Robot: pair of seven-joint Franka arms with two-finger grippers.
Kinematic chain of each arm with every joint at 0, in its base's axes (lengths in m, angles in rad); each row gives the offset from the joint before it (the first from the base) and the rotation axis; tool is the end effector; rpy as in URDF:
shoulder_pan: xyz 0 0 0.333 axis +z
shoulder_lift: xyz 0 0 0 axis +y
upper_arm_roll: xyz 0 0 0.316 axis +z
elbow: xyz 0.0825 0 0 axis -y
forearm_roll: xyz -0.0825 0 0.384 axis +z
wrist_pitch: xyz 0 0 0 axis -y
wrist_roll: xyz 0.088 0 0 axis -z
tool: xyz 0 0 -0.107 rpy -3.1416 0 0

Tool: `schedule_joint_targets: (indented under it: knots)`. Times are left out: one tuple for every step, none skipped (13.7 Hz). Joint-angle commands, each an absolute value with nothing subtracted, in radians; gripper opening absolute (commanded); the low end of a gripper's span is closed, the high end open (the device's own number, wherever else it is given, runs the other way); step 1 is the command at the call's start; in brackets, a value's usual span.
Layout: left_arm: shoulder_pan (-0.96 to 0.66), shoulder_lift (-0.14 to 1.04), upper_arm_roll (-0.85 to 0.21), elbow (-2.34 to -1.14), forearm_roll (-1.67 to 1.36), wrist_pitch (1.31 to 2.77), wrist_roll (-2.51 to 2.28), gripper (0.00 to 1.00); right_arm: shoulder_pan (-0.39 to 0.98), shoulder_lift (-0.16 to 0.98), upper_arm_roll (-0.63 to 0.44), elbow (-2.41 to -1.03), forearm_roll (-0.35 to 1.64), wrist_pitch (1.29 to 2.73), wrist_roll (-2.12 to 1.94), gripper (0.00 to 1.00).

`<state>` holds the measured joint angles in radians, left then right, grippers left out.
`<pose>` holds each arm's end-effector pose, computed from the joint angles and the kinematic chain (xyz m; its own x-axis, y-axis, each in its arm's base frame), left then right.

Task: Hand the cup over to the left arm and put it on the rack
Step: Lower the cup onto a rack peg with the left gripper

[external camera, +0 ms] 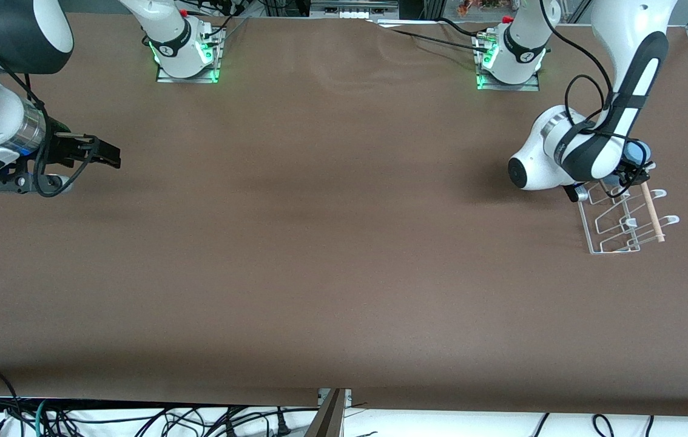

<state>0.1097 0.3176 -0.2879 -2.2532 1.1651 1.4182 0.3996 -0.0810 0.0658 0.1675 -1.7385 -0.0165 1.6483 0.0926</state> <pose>0.4642 0.0260 0.2402 0.1362 -0.1365 -0.9812 -0.9568 -0.2750 -0.0946 0.5641 0.0451 0.5154 0.9882 -0.0045 -0.1533 -0.0016 -0.9998 0.0194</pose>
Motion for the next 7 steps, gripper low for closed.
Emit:
schedule_joint_targets:
  knots:
    - [0.12, 0.299, -0.296, -2.283, 1.198, 1.431, 0.394, 1.0, -0.078, 0.043, 0.169, -1.749, -0.031, 1.637, 0.09, 0.99]
    - [0.118, 0.298, -0.296, -2.283, 1.198, 1.431, 0.394, 1.0, -0.077, 0.044, 0.169, -1.749, -0.031, 1.637, 0.091, 0.99]
    - [0.118, 0.296, -0.296, -2.283, 1.198, 1.43, 0.394, 1.0, -0.078, 0.043, 0.169, -1.749, -0.031, 1.637, 0.091, 0.99]
    - [0.117, 0.293, -0.298, -2.281, 1.198, 1.43, 0.396, 1.0, -0.077, 0.043, 0.169, -1.749, -0.031, 1.637, 0.091, 0.99]
    - [0.115, 0.29, -0.298, -2.281, 1.198, 1.43, 0.396, 1.0, -0.077, 0.043, 0.169, -1.749, -0.031, 1.637, 0.091, 0.99]
    - [0.114, 0.284, -0.301, -2.276, 1.198, 1.428, 0.399, 1.0, -0.077, 0.043, 0.169, -1.749, -0.031, 1.637, 0.091, 0.99]
    - [0.114, 0.267, -0.304, -2.275, 1.195, 1.428, 0.405, 1.0, -0.078, 0.044, 0.169, -1.749, -0.031, 1.637, 0.091, 0.99]
